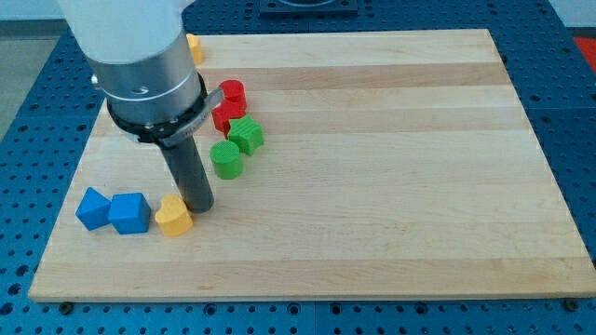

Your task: Point your arm to yellow hexagon

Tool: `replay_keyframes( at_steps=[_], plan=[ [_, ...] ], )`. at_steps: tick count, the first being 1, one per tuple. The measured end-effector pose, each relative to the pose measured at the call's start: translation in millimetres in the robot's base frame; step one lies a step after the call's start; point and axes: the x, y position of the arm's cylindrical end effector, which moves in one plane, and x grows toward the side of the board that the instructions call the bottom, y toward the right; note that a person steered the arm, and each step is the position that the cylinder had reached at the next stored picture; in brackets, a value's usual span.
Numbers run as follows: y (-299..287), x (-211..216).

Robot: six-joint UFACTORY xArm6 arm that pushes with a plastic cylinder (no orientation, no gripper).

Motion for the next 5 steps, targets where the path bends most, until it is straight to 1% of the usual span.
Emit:
replay_keyframes(
  at_steps=[2,3,4,5],
  plan=[
    [-4,-7],
    [8,-7],
    [65,-7],
    [160,-29]
  ],
)
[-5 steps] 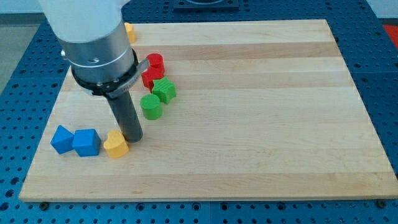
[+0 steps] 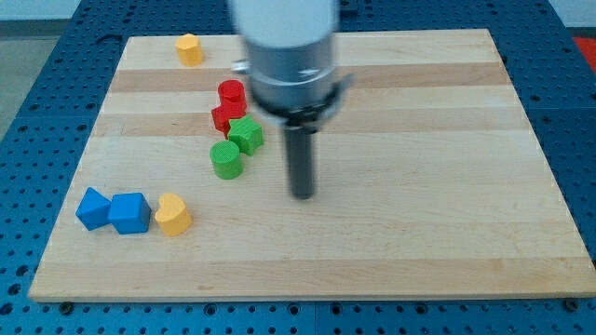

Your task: Point your arm to yellow hexagon

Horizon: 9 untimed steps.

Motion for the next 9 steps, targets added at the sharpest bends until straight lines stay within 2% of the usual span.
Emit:
replay_keyframes(
  at_steps=[1,2,3,4,8,9],
  plan=[
    [58,-78],
    [83,-167],
    [83,-246],
    [51,-292],
    [25,-293],
    [-27,-293]
  ],
)
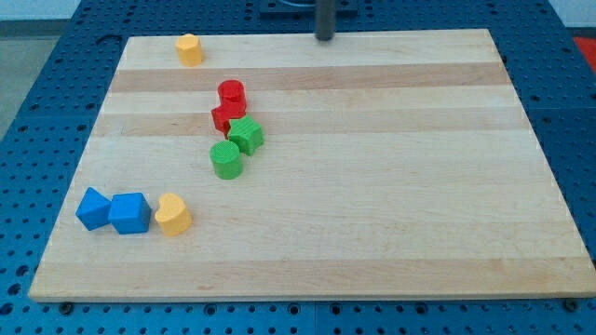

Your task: Point your arm to yellow hexagon

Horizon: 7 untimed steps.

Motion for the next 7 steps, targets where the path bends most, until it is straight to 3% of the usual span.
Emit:
replay_keyframes(
  at_steps=[2,7],
  plan=[
    [-48,1],
    [-102,0]
  ],
)
